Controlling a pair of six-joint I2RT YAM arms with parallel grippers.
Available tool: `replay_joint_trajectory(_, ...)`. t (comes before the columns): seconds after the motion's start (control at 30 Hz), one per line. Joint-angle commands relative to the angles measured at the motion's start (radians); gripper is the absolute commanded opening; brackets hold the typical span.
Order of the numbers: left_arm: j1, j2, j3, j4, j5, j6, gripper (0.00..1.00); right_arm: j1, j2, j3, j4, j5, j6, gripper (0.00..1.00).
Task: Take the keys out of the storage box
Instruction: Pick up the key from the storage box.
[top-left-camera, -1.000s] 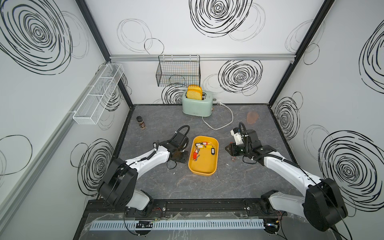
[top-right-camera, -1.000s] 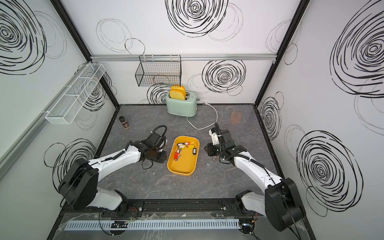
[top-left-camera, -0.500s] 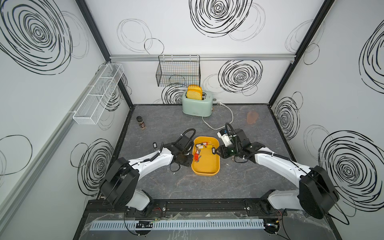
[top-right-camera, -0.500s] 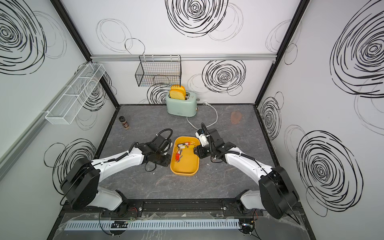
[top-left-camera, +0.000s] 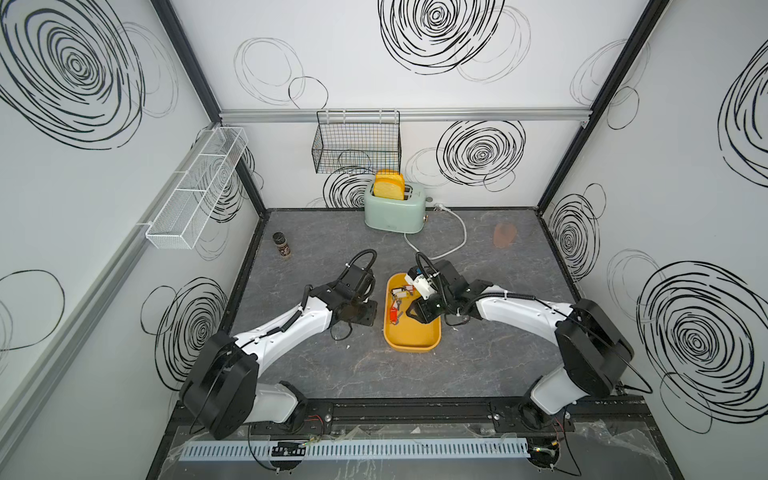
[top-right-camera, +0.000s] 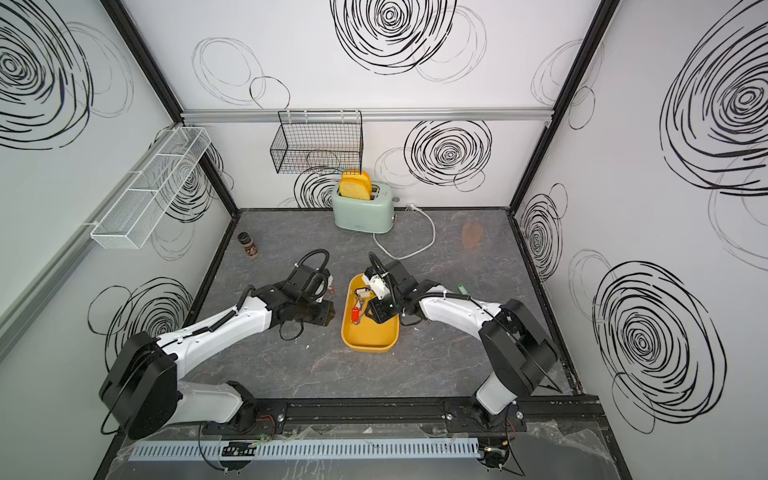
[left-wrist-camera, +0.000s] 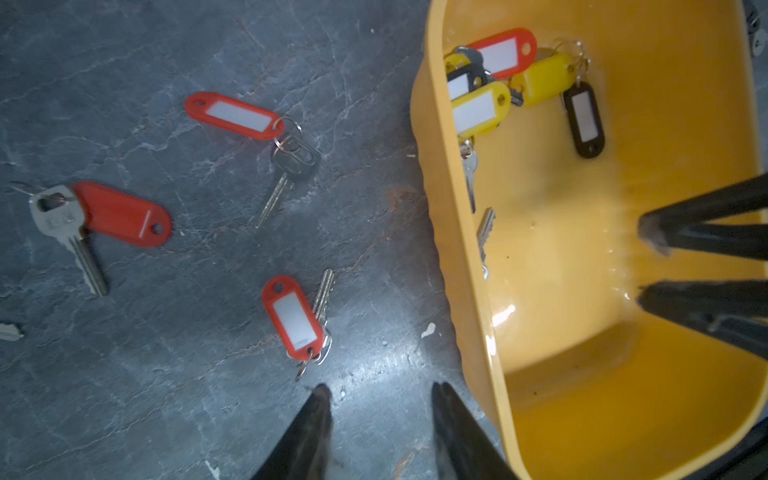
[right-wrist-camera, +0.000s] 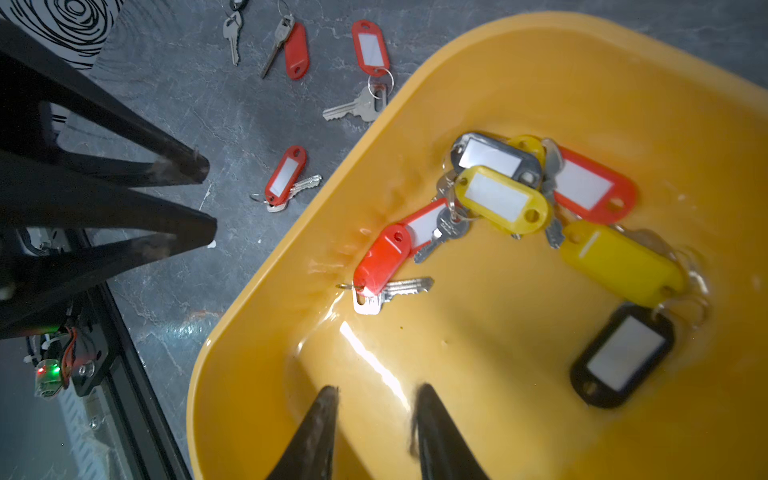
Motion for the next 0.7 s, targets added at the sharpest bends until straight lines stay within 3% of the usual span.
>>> replay_joint_trajectory(0.0,0.016,-0.020,-0.024,-0.016,-0.002,-0.016,0.45,0.017,0.051,0.052,0.019,-0.028,-0.030,0.37)
replay_joint_trajectory(0.3,0.046,-0.036,-0.044,-0.010,0.024,-0.008,0.45,0.046,0.177,0.106,0.031,-0.028,-0.037,0.40)
replay_joint_trajectory(0.67,0.062,-0.030,-0.058,0.002,0.036,-0.005,0.45,0.041,0.224,0.142,0.056,0.140,0.020,0.38)
